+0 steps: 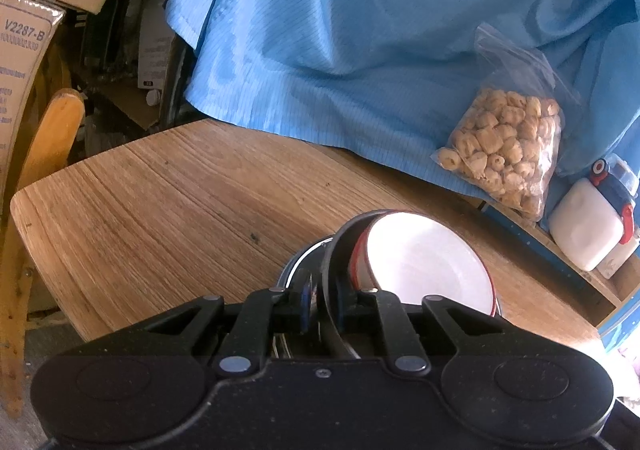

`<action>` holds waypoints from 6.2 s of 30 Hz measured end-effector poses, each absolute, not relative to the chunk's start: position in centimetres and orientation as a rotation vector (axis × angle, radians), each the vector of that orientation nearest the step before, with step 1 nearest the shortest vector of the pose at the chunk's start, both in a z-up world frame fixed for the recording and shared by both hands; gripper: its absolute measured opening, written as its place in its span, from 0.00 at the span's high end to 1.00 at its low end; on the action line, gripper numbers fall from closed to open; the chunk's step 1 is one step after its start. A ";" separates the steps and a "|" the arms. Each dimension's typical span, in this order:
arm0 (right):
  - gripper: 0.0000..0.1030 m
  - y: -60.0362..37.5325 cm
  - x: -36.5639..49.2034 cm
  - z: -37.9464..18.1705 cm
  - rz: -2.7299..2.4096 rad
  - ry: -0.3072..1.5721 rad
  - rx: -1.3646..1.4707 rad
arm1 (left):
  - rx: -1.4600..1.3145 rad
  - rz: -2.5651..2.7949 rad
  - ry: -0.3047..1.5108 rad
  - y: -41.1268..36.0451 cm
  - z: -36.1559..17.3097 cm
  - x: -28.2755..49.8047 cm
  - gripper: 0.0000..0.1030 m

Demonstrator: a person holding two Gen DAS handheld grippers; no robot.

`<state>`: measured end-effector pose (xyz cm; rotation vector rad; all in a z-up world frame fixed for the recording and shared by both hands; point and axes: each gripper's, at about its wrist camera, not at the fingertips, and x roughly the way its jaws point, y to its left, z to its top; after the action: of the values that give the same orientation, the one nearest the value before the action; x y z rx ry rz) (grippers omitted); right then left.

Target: Organize plates and bowls

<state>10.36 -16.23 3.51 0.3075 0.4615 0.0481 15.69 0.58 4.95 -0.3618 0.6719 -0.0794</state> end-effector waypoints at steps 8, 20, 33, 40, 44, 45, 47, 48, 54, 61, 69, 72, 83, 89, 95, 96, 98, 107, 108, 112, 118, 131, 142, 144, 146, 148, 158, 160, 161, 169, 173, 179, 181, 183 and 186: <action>0.79 -16.2 10.4 3.5 0.023 0.457 0.285 | -0.319 -0.068 0.649 0.3 5.0 15.6 0.82; 0.67 -16.5 10.3 3.4 -0.007 0.456 0.266 | -0.293 -0.064 0.631 0.1 5.0 15.4 0.79; 0.27 -17.3 10.2 3.2 -0.088 0.450 0.248 | -0.275 -0.070 0.635 0.0 5.1 15.2 0.76; 0.20 -17.2 9.8 3.3 -0.113 0.436 0.214 | -0.227 -0.064 0.633 -0.4 5.4 15.0 0.67; 0.13 -17.1 9.7 3.5 -0.127 0.431 0.204 | -0.171 0.041 0.562 0.0 5.8 14.3 0.19; 0.12 -17.1 9.6 3.5 -0.131 0.429 0.203 | -0.184 0.034 0.564 0.3 5.9 14.3 0.19; 0.09 -17.2 9.6 3.6 -0.134 0.426 0.202 | -0.209 0.032 0.573 0.8 6.1 14.3 0.16; 0.09 -17.2 9.6 3.6 -0.132 0.427 0.206 | -0.200 0.033 0.571 0.8 6.1 14.3 0.14; 0.04 -17.5 9.0 4.0 -0.131 0.406 0.216 | -0.179 0.044 0.526 0.9 6.6 13.1 0.01; 0.01 -18.2 7.1 4.7 -0.140 0.330 0.244 | -0.184 0.058 0.483 0.8 7.0 11.8 0.01; 0.00 -18.0 4.1 5.5 -0.105 0.230 0.159 | -0.199 0.043 0.435 0.3 7.9 9.5 0.01; 0.00 -17.8 2.9 5.9 -0.091 0.189 0.146 | -0.190 0.042 0.402 0.3 8.3 8.3 0.01; 0.00 -17.8 -1.9 5.7 -0.053 0.106 0.148 | -0.158 0.057 0.342 0.9 8.2 3.1 0.01; 0.00 -17.9 -4.6 5.2 -0.019 0.125 0.135 | -0.139 0.021 0.328 1.0 7.5 -0.3 0.01; 0.00 -18.2 -6.9 5.1 -0.025 0.121 0.139 | -0.119 -0.001 0.328 0.7 7.4 -2.0 0.01; 0.00 -18.2 -7.2 5.1 -0.026 0.117 0.140 | -0.113 -0.004 0.327 0.7 7.4 -2.3 0.01; 0.00 -18.2 -7.9 5.0 -0.026 0.111 0.138 | -0.104 -0.009 0.325 0.7 7.4 -2.7 0.01; 0.00 -17.5 -9.9 4.2 -0.047 0.106 0.111 | -0.101 -0.030 0.338 1.0 6.5 -4.3 0.01; 0.00 -17.5 -10.0 4.1 -0.046 0.107 0.108 | -0.103 -0.038 0.344 1.0 6.3 -4.2 0.01; 0.00 -17.3 -10.1 3.5 -0.028 0.148 0.102 | -0.086 -0.080 0.361 1.0 5.6 -3.9 0.01; 0.00 -17.7 -9.3 2.4 -0.029 0.225 0.112 | -0.110 -0.112 0.386 1.5 4.3 -3.3 0.01; 0.00 -19.2 -8.0 0.6 -0.093 0.264 0.142 | -0.093 -0.095 0.407 1.5 2.3 -2.0 0.01; 0.00 -19.7 -6.9 0.0 -0.085 0.284 0.162 | -0.083 -0.109 0.406 1.2 2.2 -1.5 0.01; 0.00 -19.7 -6.9 0.0 -0.083 0.284 0.159 | -0.084 -0.108 0.407 1.2 2.2 -1.5 0.01; 0.00 -19.6 -6.9 0.0 -0.077 0.283 0.156 | -0.085 -0.108 0.408 1.2 2.2 -1.5 0.01; 0.00 -19.4 -6.9 0.0 -0.074 0.284 0.154 | -0.083 -0.115 0.408 1.2 2.2 -1.5 0.01; 0.00 -19.6 -7.0 0.1 -0.090 0.286 0.162 | -0.080 -0.113 0.402 1.1 2.3 -1.8 0.01; 0.00 -19.7 -7.0 0.2 -0.091 0.285 0.165 | -0.079 -0.113 0.402 1.0 2.3 -1.8 0.01; 0.00 -19.7 -7.0 0.2 -0.091 0.284 0.165 | -0.079 -0.113 0.402 1.0 2.3 -1.8 0.01; 0.00 -19.6 -6.9 0.2 -0.085 0.286 0.160 | -0.075 -0.117 0.400 1.0 2.4 -1.8 0.01; 0.00 -19.4 -6.8 0.3 -0.080 0.288 0.155 | -0.075 -0.116 0.401 1.1 2.4 -1.8 0.01; 0.00 -19.2 -6.8 0.3 -0.072 0.293 0.149 | -0.075 -0.117 0.402 1.1 2.4 -1.7 0.01; 0.00 -19.2 -6.8 0.3 -0.071 0.293 0.149 | -0.075 -0.116 0.403 1.0 2.4 -1.7 0.01; 0.00 -19.3 -6.8 0.3 -0.070 0.295 0.150 | -0.075 -0.116 0.405 1.0 2.4 -1.7 0.01; 0.00 -19.2 -6.8 0.3 -0.071 0.294 0.153 | -0.075 -0.116 0.405 1.1 2.4 -1.7 0.01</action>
<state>-6.81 -19.24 0.30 0.1530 0.2940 -0.0710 -1.70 1.06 2.41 -0.0748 0.4046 -0.1162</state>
